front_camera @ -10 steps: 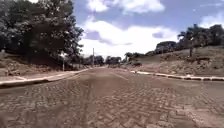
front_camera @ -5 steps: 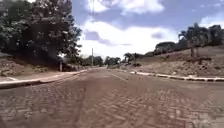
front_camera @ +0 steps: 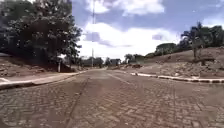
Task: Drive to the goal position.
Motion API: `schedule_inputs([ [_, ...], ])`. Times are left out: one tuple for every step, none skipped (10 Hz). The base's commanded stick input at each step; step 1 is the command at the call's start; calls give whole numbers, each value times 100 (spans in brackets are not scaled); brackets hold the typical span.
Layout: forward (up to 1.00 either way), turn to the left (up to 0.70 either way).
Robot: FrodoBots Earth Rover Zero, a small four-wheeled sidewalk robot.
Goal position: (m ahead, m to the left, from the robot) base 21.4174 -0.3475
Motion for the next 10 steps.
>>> schedule_inputs([
  [70, 0],
  [70, 0],
  [70, 0],
  [70, 0],
  [70, 0],
  [70, 0],
  [70, 0],
  [70, 0],
  [70, 0],
  [70, 0],
])
